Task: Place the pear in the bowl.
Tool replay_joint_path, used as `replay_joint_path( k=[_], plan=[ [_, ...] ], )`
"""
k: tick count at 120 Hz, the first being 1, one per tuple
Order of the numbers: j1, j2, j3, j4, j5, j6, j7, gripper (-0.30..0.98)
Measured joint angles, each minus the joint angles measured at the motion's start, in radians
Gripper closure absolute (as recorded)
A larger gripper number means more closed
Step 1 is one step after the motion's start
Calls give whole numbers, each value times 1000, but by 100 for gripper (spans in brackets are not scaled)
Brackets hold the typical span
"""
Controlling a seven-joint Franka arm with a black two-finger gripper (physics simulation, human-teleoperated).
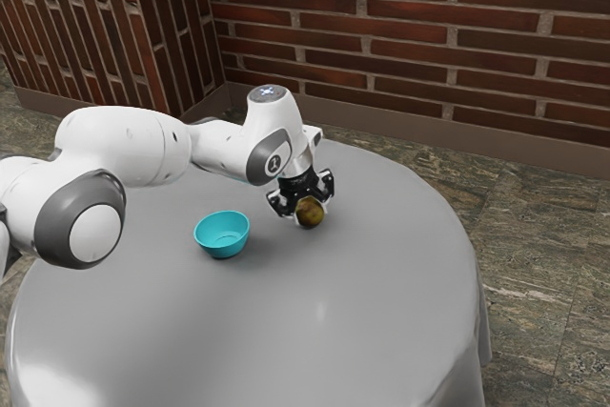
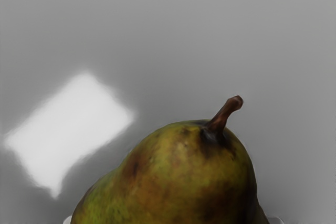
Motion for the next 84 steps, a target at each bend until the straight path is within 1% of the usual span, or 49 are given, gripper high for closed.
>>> replay_joint_path(
  k=[22, 35, 44, 60, 76, 84],
  plan=[
    [-1, -2, 0, 0, 4, -1, -6, 37],
    [-2, -20, 3, -19, 8, -1, -10, 45],
    [-2, -41, 8, -33, 13, -2, -13, 47],
    [2, -129, 22, -107, 19, -4, -21, 52],
    [14, -269, 45, -267, 25, -6, -34, 56],
    [37, -341, 48, -354, 27, -7, -41, 58]
  ],
)
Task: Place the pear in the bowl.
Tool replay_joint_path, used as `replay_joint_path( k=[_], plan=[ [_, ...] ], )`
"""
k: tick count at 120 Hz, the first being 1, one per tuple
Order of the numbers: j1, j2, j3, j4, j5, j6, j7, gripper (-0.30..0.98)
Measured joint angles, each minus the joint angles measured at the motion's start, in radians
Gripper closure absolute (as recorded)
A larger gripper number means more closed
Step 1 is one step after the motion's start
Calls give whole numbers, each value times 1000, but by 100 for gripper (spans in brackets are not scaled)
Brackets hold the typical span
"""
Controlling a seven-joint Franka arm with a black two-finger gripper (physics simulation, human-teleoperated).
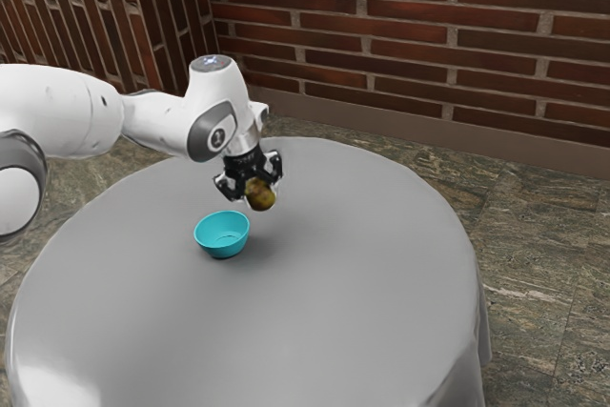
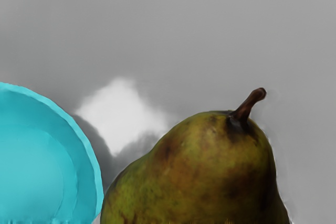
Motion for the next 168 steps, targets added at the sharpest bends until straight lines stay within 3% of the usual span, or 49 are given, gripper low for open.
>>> replay_joint_path(
  k=[21, 44, 60, 97, 116, 138, 168],
  plan=[
    [59, -154, 1, -198, 2, -3, -18, 60],
    [73, -184, 0, -240, 1, -4, -30, 59],
    [76, -181, 0, -241, -2, -4, -34, 55],
    [84, -179, 0, -241, -23, 0, -13, 21],
    [85, -182, 0, -241, -27, -2, 0, 10],
    [71, -287, 1, -238, -27, -43, 12, 4],
    [51, -372, -1, -32, -16, -306, 96, 1]
  ],
)
